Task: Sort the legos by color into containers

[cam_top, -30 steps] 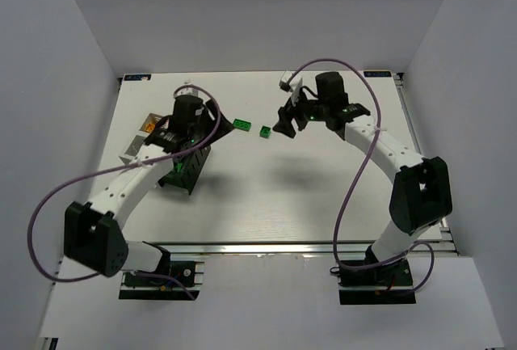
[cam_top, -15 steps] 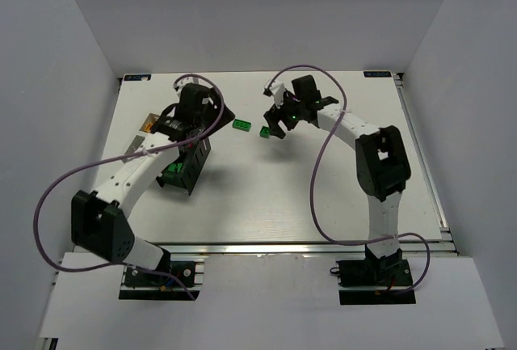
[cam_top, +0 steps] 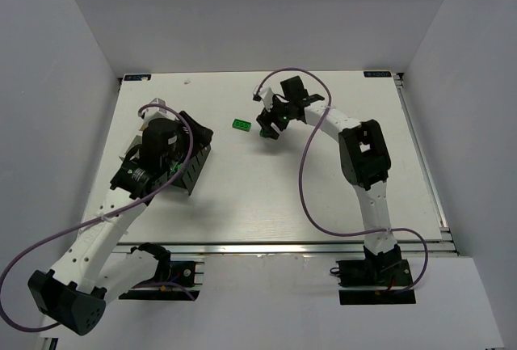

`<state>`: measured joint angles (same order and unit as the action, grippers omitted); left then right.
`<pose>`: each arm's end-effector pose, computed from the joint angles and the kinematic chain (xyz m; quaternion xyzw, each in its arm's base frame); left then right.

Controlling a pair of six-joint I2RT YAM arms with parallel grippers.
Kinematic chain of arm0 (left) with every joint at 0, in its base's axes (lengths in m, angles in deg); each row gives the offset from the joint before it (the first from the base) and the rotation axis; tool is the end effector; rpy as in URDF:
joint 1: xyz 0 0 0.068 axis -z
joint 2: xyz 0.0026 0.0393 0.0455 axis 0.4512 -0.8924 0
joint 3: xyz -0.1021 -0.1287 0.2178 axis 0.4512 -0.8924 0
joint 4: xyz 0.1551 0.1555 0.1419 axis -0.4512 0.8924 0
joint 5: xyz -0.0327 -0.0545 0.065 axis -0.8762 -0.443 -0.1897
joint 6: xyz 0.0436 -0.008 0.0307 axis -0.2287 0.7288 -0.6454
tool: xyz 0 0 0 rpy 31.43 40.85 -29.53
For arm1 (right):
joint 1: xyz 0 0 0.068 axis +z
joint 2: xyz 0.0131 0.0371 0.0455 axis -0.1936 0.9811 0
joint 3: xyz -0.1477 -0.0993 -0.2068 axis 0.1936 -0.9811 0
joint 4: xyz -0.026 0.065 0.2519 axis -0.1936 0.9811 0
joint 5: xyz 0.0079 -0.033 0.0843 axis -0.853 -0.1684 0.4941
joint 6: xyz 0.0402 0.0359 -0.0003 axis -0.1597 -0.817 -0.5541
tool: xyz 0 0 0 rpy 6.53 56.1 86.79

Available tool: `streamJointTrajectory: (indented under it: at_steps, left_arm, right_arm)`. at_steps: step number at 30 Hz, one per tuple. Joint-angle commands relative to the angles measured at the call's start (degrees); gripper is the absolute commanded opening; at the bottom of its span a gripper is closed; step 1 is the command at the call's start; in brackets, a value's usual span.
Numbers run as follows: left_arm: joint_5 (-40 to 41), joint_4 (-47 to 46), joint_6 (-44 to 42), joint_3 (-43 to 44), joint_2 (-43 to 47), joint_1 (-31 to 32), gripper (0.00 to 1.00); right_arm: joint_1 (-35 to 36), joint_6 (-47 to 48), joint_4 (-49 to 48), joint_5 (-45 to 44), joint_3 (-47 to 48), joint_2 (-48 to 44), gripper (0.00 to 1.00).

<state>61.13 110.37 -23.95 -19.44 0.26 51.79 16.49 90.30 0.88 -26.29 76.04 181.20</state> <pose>0.1927 -0.0813 0.3440 -0.2336 0.8242 -0.2336 0.4599 0.4445 0.2492 0.1873 -0.5210 0.7449 0.1782 0.3767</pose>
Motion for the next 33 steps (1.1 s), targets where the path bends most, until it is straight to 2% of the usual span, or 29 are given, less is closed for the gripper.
streamJointTrajectory:
  at_steps: [1,5,11,14,18,23,25,28,33]
  left_arm:
    - [1.7,1.5,0.9,-1.0,1.9,0.3,0.79]
    - [2.2,2.0,0.7,-0.6,2.1,0.3,0.79]
    - [2.4,2.1,0.7,-1.0,2.2,0.3,0.79]
    - [2.7,2.3,0.6,-0.9,2.2,0.3,0.79]
    - [3.9,3.0,0.0,-0.2,2.5,0.3,0.79]
    - [5.4,3.3,-0.9,0.2,3.6,0.3,0.79]
    - [5.7,3.4,-1.1,0.3,4.0,0.3,0.79]
    - [7.0,3.8,-1.6,0.4,5.3,0.3,0.79]
    - [10.8,6.9,-2.4,0.2,7.6,0.2,0.83]
  right_arm:
    - [0.7,2.2,0.5,0.8,3.0,1.3,0.81]
    - [0.8,2.3,0.2,-0.2,3.9,2.9,0.80]
    - [0.8,2.4,-0.9,-0.6,4.1,4.1,0.74]
    - [0.9,2.7,-1.2,-0.3,4.4,4.4,0.64]
    - [0.8,3.0,-1.2,0.8,4.1,4.1,0.47]
    - [0.8,3.4,-1.0,1.6,3.8,2.9,0.32]
    - [0.8,3.5,-1.2,2.8,2.9,1.5,0.21]
    - [0.9,2.9,-3.0,6.7,-0.8,-5.0,0.10]
    - [4.8,2.0,-5.8,16.8,-9.0,-15.0,0.04]
